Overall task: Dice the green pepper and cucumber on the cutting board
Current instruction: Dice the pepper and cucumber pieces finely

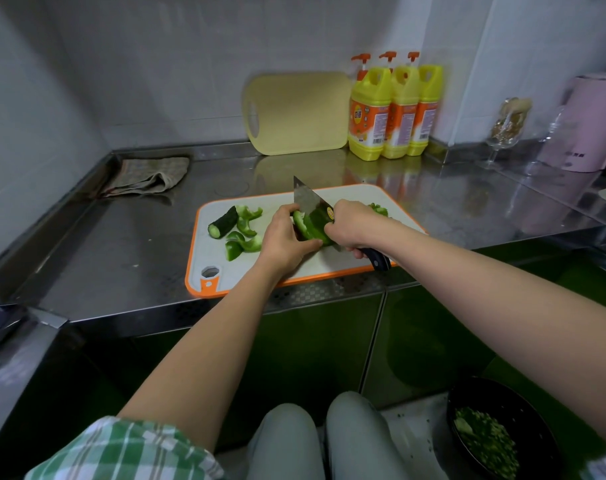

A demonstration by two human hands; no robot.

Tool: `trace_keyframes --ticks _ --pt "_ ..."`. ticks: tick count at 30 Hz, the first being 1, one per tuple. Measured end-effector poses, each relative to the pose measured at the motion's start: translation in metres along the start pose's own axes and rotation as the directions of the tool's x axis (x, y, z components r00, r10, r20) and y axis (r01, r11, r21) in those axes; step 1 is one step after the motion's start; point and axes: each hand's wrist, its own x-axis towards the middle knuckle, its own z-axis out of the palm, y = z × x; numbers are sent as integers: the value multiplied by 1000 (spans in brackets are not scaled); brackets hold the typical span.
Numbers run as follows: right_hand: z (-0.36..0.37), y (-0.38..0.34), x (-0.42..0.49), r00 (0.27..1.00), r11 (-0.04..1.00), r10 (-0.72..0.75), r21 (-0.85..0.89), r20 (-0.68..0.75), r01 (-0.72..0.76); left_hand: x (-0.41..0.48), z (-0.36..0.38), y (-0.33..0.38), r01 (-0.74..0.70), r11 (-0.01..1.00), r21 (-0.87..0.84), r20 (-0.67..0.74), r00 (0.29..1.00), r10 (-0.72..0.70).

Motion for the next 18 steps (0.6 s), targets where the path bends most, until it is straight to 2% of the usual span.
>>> trace_keyframes --ticks 8,14,18 --pt "4 7 15 996 999 -36 30 -78 39 -1 0 -1 -15 1000 -7 -21 1000 15" --pt "6 28 15 997 960 -16 279 -82 38 2 0 -2 27 999 23 -17 999 -27" --pt "-7 26 8 995 947 -65 310 -81 88 2 0 -1 50 998 37 -6 999 -50"
